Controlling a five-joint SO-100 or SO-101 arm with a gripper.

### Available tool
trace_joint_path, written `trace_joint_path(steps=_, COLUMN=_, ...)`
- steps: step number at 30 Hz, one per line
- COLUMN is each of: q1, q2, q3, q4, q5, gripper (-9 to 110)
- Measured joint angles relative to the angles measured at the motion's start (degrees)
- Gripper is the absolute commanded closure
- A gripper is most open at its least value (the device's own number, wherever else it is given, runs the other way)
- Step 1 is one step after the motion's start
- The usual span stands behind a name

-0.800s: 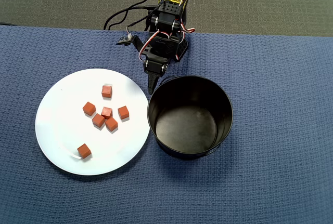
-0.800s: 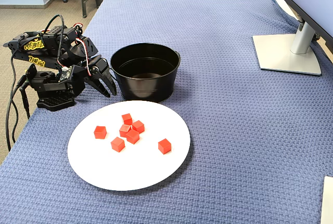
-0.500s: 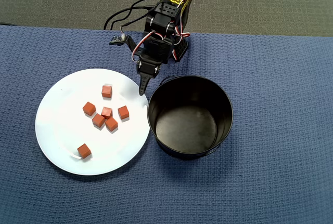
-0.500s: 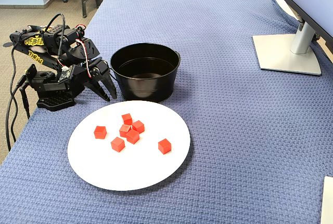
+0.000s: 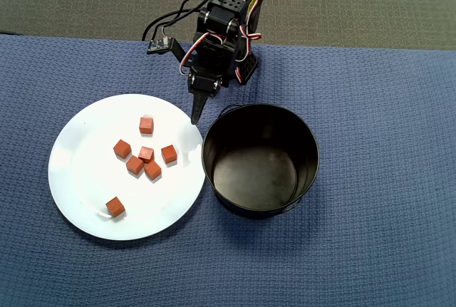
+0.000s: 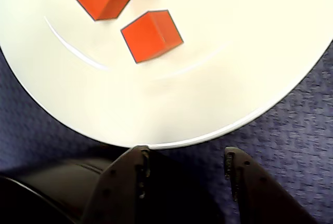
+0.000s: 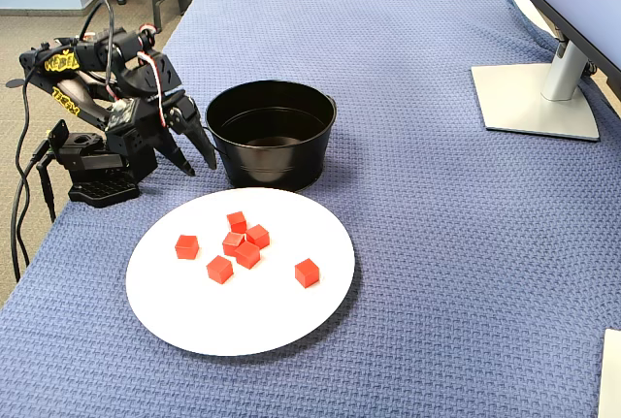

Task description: Pick up the red cubes from the white plate and place them in the black recipient

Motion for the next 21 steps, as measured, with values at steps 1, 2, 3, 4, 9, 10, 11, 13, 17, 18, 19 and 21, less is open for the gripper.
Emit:
trace_joint_path(steps=1, q1=0.44, q2=-1.41, q3=-0.97, q4=0.7, q5=-1.49, gripper=87)
trace_joint_path(steps=2, q1=0.88, q2=-3.08, q3=-1.93, q4=1.23, q5=-2.99, gripper=86)
trace_joint_path(steps=3, q1=1.58, q2=-5.19, q3=-2.9, q4=1.58, q5=-4.31, gripper=86)
trace_joint_path(steps=4, q1=2.11, q2=-7.56, q3=-4.04, q4=1.85, q5=-5.54, gripper=86)
trace_joint_path(steps=9, q1=5.01, q2=-23.12, q3=-11.34, q4=2.11, q5=-11.07, gripper=85)
trace_joint_path(steps=10, q1=5.89, q2=-26.1, q3=-13.01, q4=2.11, q5=-11.87, gripper=85)
trace_joint_path(steps=11, q1=6.68, q2=-28.92, q3=-14.77, q4=2.11, q5=-12.57, gripper=85)
trace_joint_path(steps=13, q1=8.17, q2=-33.4, q3=-17.84, q4=2.11, q5=-13.8, gripper=85)
trace_joint_path(steps=17, q1=11.6, q2=-39.02, q3=-19.78, q4=-0.53, q5=-17.58, gripper=84)
trace_joint_path(steps=18, q1=12.48, q2=-40.17, q3=-19.78, q4=-1.76, q5=-18.72, gripper=83)
trace_joint_path(steps=19, q1=13.18, q2=-41.22, q3=-19.78, q4=-2.99, q5=-19.78, gripper=83)
trace_joint_path(steps=21, q1=14.33, q2=-43.15, q3=-19.78, q4=-5.27, q5=-22.15, gripper=82)
